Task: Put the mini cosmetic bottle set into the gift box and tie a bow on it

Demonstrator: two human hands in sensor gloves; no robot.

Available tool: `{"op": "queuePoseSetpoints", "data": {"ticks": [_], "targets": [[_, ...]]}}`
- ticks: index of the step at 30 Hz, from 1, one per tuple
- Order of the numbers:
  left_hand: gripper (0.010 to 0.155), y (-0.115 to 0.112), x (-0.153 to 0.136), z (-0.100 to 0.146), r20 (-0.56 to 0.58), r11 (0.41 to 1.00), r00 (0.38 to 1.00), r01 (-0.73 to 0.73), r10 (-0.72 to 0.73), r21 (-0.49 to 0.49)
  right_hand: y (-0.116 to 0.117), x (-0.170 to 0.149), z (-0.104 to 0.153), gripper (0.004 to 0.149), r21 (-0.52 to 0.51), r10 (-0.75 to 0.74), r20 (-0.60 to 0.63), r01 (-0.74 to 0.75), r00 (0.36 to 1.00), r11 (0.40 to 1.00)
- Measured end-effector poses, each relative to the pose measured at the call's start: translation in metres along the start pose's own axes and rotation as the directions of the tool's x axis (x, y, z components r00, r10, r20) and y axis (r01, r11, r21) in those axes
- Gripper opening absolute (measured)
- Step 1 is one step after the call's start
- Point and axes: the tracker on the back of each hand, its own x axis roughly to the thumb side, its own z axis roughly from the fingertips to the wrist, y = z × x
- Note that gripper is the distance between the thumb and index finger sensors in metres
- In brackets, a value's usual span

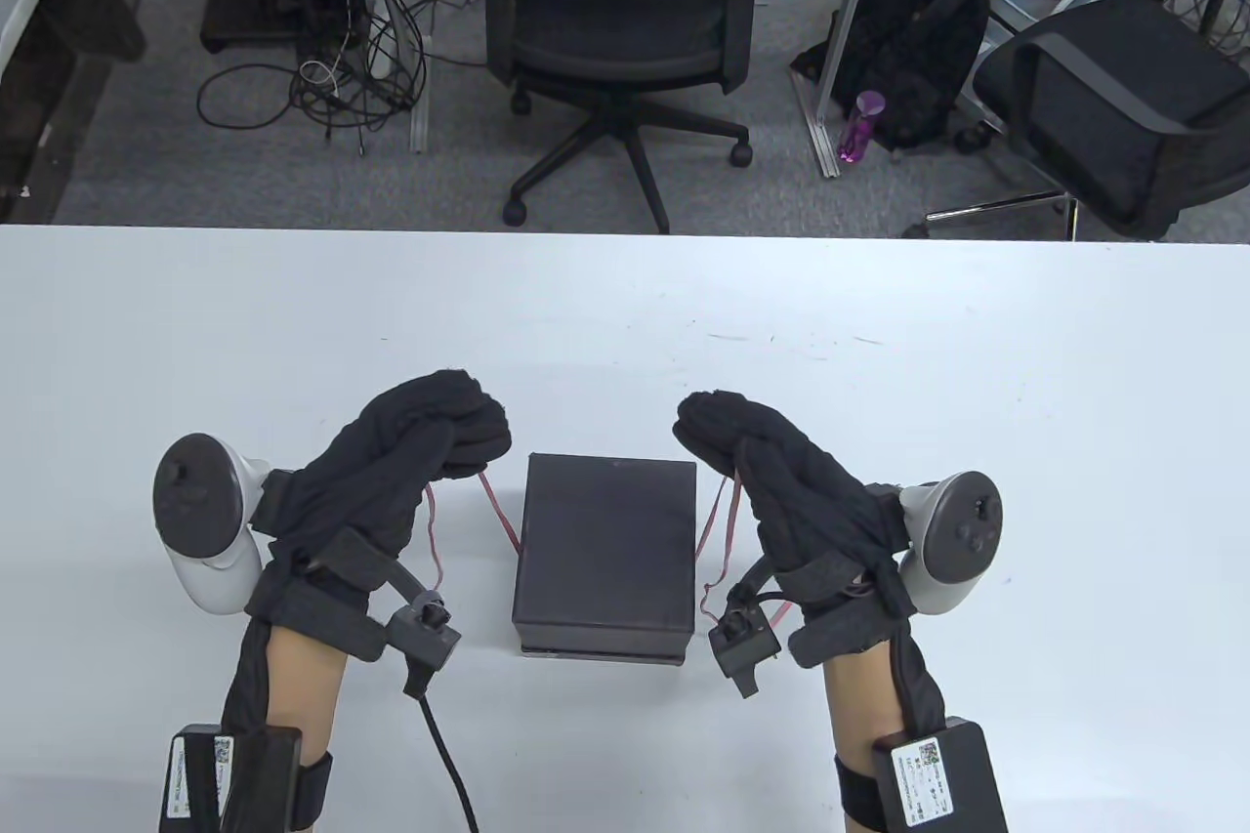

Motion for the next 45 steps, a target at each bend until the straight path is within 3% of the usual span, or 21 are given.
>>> {"op": "queuePoseSetpoints", "data": {"ticks": [6,10,15,17,19,23,29,34,39,45], "targets": [[0.044,-0.014,0.004,-0.001,0.017,1.0,1.0,-0.001,0.001,0.007,0.005,0.02,-0.006,0.053,-0.002,0.006,0.046,-0.006,0.999,1.0],[0.043,-0.009,0.034,0.004,0.152,0.994,0.987,0.031,-0.046,0.1,0.007,0.02,-0.008,0.054,0.026,0.133,-0.01,-0.133,0.991,0.991],[0.043,-0.004,0.055,0.008,0.221,0.992,0.975,-0.026,-0.003,0.126,0.004,0.006,-0.007,0.054,0.024,0.211,-0.081,-0.21,0.974,0.977],[0.043,-0.004,0.055,0.008,0.218,0.992,0.976,-0.012,-0.015,0.124,0.004,0.007,-0.007,0.054,0.029,0.211,-0.06,-0.21,0.976,0.977],[0.043,-0.006,0.052,0.008,0.21,0.993,0.978,-0.009,-0.016,0.119,0.004,0.021,-0.009,0.053,-0.013,0.15,0.058,-0.15,0.987,0.989],[0.043,-0.01,0.048,0.008,0.196,0.995,0.98,0.001,-0.021,0.102,0.006,0.046,-0.015,0.053,-0.05,0.051,0.169,-0.043,0.984,0.998],[0.043,-0.014,0.065,0.007,0.283,0.993,0.959,-0.03,-0.004,0.116,0.012,0.04,-0.015,0.05,-0.063,0.167,0.126,-0.16,0.978,0.985],[0.043,-0.02,0.059,0.006,0.244,0.994,0.968,0.027,-0.052,0.106,0.014,0.045,-0.016,0.046,-0.105,0.208,0.16,-0.193,0.965,0.976],[0.043,-0.027,0.044,0.006,0.215,0.996,0.976,0.005,-0.024,0.09,0.018,0.062,-0.02,0.047,-0.094,0.154,0.212,-0.136,0.965,0.986],[0.043,-0.03,0.052,0.007,0.253,0.997,0.967,-0.012,-0.007,0.074,0.019,0.05,-0.018,0.048,-0.05,0.222,0.153,-0.217,0.963,0.975]]}}
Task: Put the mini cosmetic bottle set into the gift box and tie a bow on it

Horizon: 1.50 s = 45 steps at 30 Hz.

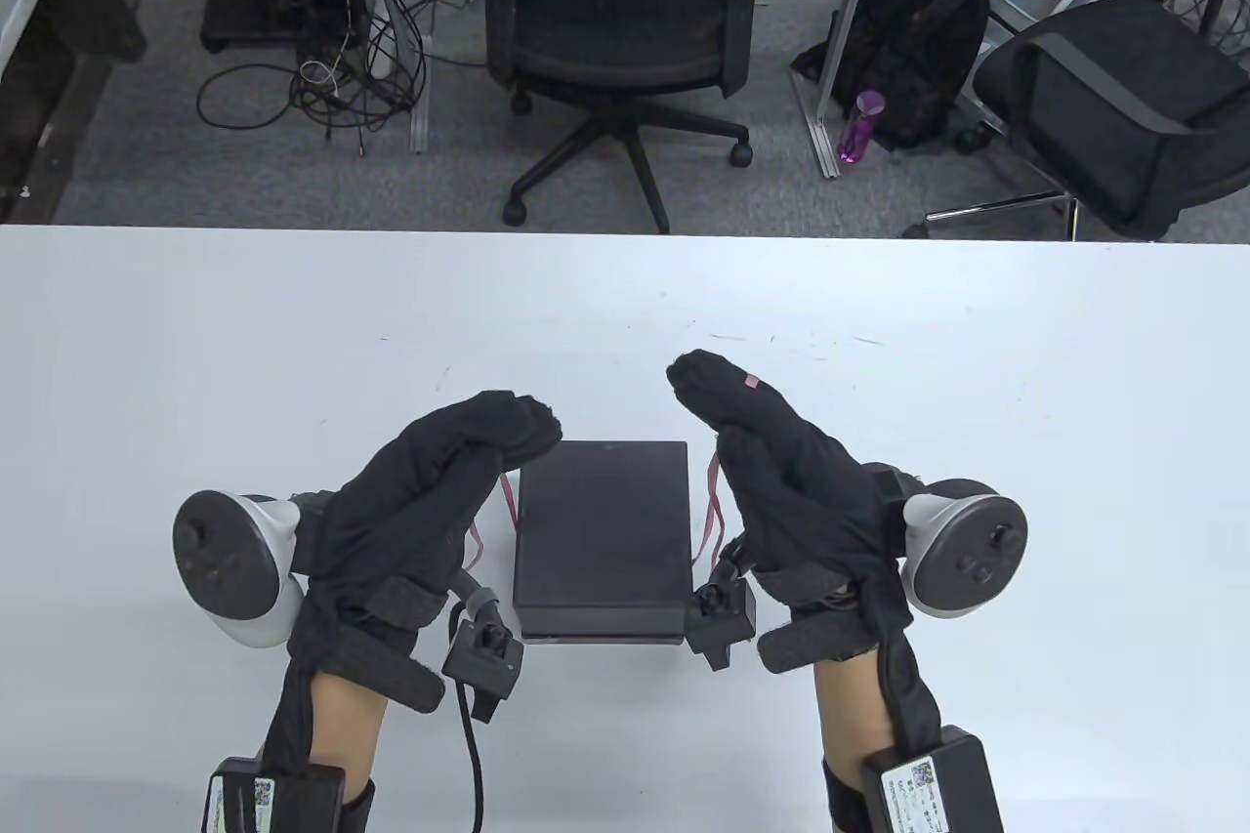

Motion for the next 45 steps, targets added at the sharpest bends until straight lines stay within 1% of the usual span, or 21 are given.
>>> {"op": "queuePoseSetpoints", "data": {"ticks": [6,10,14,18,22,25,28,30,33,38,43,45], "targets": [[0.043,-0.003,-0.005,0.001,-0.02,1.0,1.0,0.006,-0.006,-0.007,0.003,-0.008,0.004,0.048,0.016,-0.007,-0.021,0.008,1.0,1.0],[0.044,-0.009,-0.019,0.009,-0.058,0.999,0.998,0.034,-0.035,-0.031,0.011,-0.014,0.011,0.049,0.069,0.034,-0.046,-0.031,0.998,0.997],[0.044,-0.016,-0.033,0.021,-0.07,0.997,0.995,0.073,-0.074,-0.025,0.017,-0.024,0.024,0.049,0.085,0.102,-0.062,-0.097,0.993,0.992],[0.044,-0.027,-0.049,0.04,-0.062,0.986,0.984,0.167,-0.167,-0.009,0.026,-0.037,0.046,0.05,0.103,0.205,-0.064,-0.197,0.977,0.975],[0.046,-0.038,-0.067,0.06,-0.046,0.949,0.948,0.315,-0.314,0.012,0.035,-0.043,0.066,0.052,0.128,0.277,-0.063,-0.267,0.959,0.955],[0.049,-0.044,-0.079,0.071,-0.052,0.917,0.916,0.399,-0.398,0.007,0.041,-0.047,0.076,0.053,0.153,0.315,-0.073,-0.302,0.946,0.941],[0.052,-0.048,-0.089,0.079,-0.065,0.9,0.898,0.436,-0.435,-0.007,0.048,-0.052,0.083,0.054,0.169,0.367,-0.082,-0.35,0.927,0.921],[0.055,-0.051,-0.095,0.083,-0.08,0.903,0.9,0.428,-0.429,-0.02,0.051,-0.054,0.086,0.055,0.182,0.393,-0.083,-0.374,0.916,0.91],[0.061,-0.053,-0.103,0.084,-0.113,0.914,0.907,0.4,-0.405,-0.065,0.056,-0.058,0.089,0.055,0.196,0.404,-0.09,-0.381,0.91,0.903],[0.065,-0.058,-0.11,0.085,-0.145,0.942,0.933,0.318,-0.33,-0.105,0.063,-0.063,0.094,0.059,0.242,0.437,-0.096,-0.405,0.894,0.882],[0.069,-0.063,-0.117,0.086,-0.203,0.975,0.961,0.156,-0.187,-0.161,0.071,-0.065,0.096,0.062,0.28,0.473,-0.075,-0.437,0.878,0.855],[0.07,-0.065,-0.121,0.086,-0.235,0.981,0.967,0.054,-0.098,-0.188,0.076,-0.066,0.097,0.063,0.301,0.492,-0.08,-0.449,0.867,0.841]]}}
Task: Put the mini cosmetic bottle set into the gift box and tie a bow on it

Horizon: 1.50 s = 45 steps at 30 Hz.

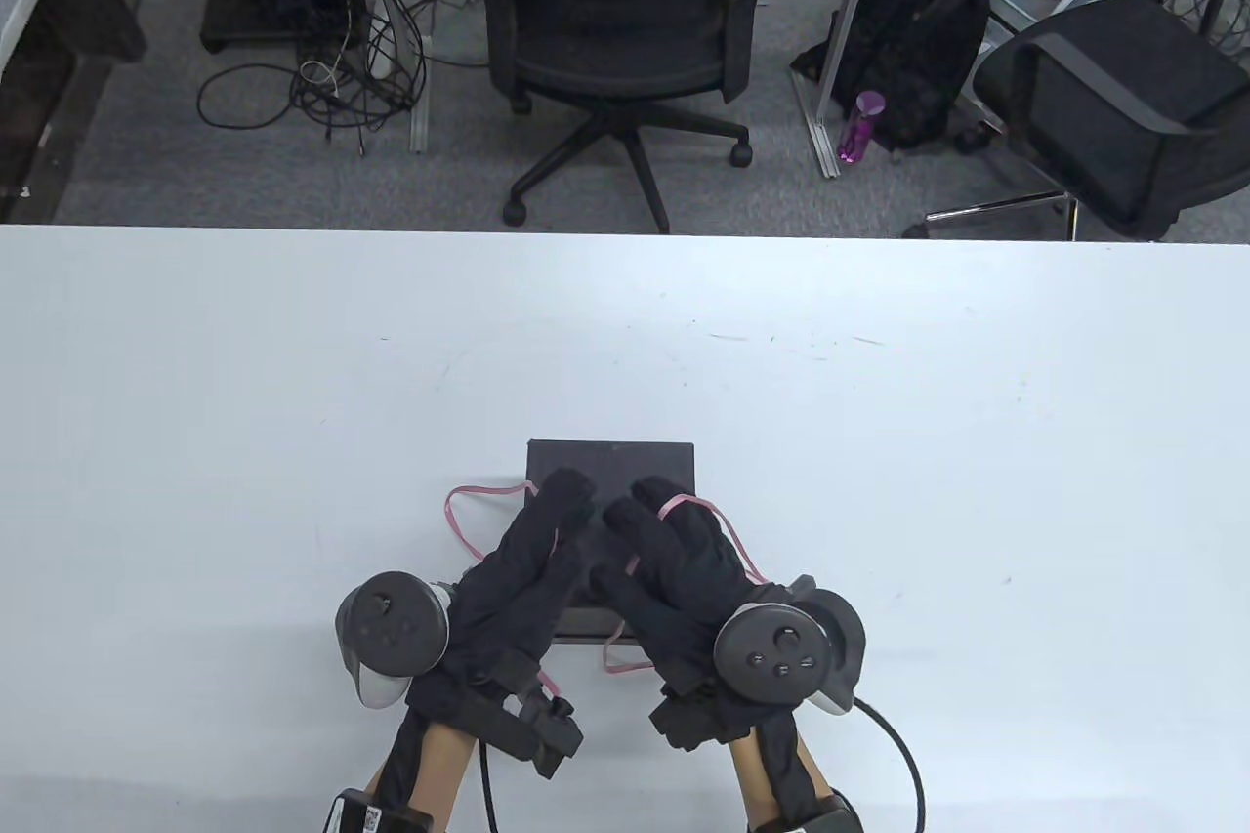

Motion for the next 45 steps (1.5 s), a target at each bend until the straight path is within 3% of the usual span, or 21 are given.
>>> {"op": "queuePoseSetpoints", "data": {"ticks": [5,7,16,25,31,38,42,45], "targets": [[0.071,-0.004,-0.006,-0.002,-0.032,0.958,0.967,-0.254,0.252,-0.134,0.009,0.0,-0.001,0.064,0.025,0.038,-0.012,-0.038,0.999,0.999],[0.071,-0.006,-0.007,-0.002,-0.043,0.943,0.956,-0.293,0.29,-0.154,0.011,0.0,-0.001,0.064,0.023,0.037,-0.015,-0.037,0.999,0.999],[0.071,-0.014,-0.003,-0.001,-0.036,0.942,0.961,-0.276,0.274,-0.19,0.017,0.002,-0.001,0.057,-0.009,0.025,-0.027,-0.025,0.999,1.0],[0.07,-0.019,-0.005,0.0,-0.061,0.942,0.965,-0.261,0.254,-0.21,0.019,0.0,0.0,0.04,-0.092,-0.055,-0.044,0.051,0.998,0.994],[0.065,-0.005,0.0,0.0,-0.053,0.937,0.96,-0.279,0.274,-0.211,0.01,-0.008,-0.001,0.039,-0.082,-0.195,-0.069,0.189,0.978,0.979],[0.056,0.022,0.003,0.003,-0.058,0.996,0.994,-0.09,0.089,-0.022,-0.007,-0.028,0.0,0.039,-0.112,-0.483,-0.067,0.475,0.873,0.873],[0.05,0.018,0.004,0.0,-0.142,0.992,0.986,0.076,-0.089,-0.099,-0.008,-0.032,0.0,0.038,-0.061,-0.656,-0.032,0.653,0.754,0.755],[0.054,0.007,0.006,-0.002,-0.153,0.975,0.973,0.149,-0.175,-0.163,-0.005,-0.031,-0.001,0.038,-0.002,-0.752,-0.015,0.752,0.659,0.659]]}}
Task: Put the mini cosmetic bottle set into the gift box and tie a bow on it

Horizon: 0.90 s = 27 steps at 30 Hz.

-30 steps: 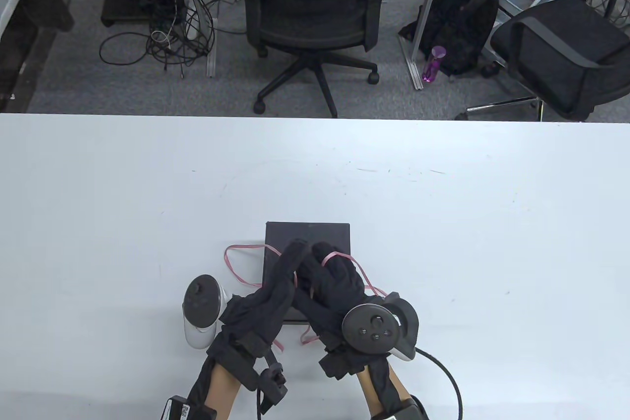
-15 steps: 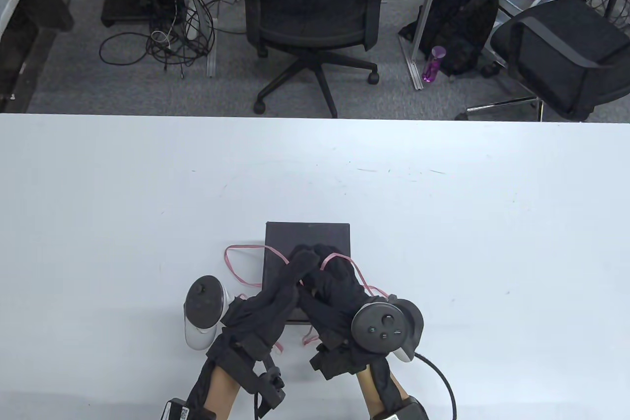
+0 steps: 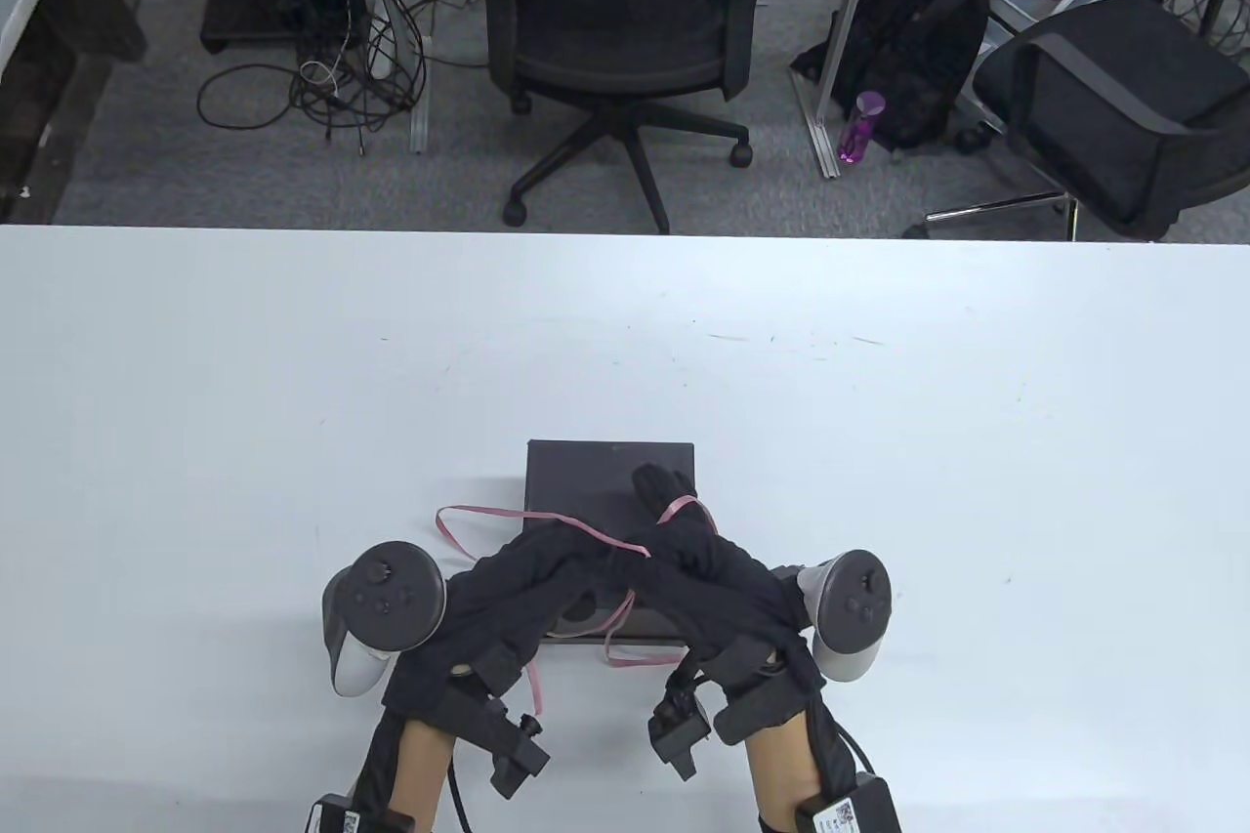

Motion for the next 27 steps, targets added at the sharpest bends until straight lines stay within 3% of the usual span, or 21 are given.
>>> {"op": "queuePoseSetpoints", "data": {"ticks": [6,10,13,15,19,22,25,27], "targets": [[0.071,-0.019,0.006,-0.005,-0.014,0.988,0.988,0.155,-0.155,-0.011,0.017,-0.002,-0.003,0.038,0.106,-0.12,-0.005,0.12,0.993,0.987],[0.044,-0.012,0.01,-0.001,-0.015,0.975,0.98,0.2,-0.199,0.098,0.015,0.005,-0.003,0.038,0.097,-0.079,-0.038,0.082,0.996,0.992],[0.044,0.013,0.008,0.005,-0.044,0.985,0.986,0.165,-0.163,0.048,-0.006,0.015,0.001,0.038,0.017,0.089,-0.075,-0.088,0.993,0.996],[0.044,0.033,0.001,0.011,-0.102,0.989,0.986,0.136,-0.13,0.056,-0.024,0.02,0.004,0.038,-0.018,0.254,-0.121,-0.258,0.96,0.966],[0.044,0.066,-0.021,0.024,-0.22,0.971,0.973,0.121,-0.075,0.204,-0.055,0.02,0.011,0.038,-0.098,0.51,-0.28,-0.552,0.814,0.828],[0.044,0.082,-0.039,0.032,-0.253,0.943,0.964,0.011,0.077,0.332,-0.074,0.012,0.017,0.038,-0.13,0.544,-0.394,-0.631,0.741,0.765],[0.045,0.09,-0.051,0.039,-0.218,0.894,0.949,-0.117,0.229,0.433,-0.087,0.007,0.024,0.039,-0.216,0.443,-0.456,-0.579,0.772,0.786],[0.045,0.095,-0.054,0.044,-0.199,0.845,0.946,-0.12,0.257,0.521,-0.095,0.005,0.028,0.04,-0.296,0.364,-0.457,-0.524,0.812,0.798]]}}
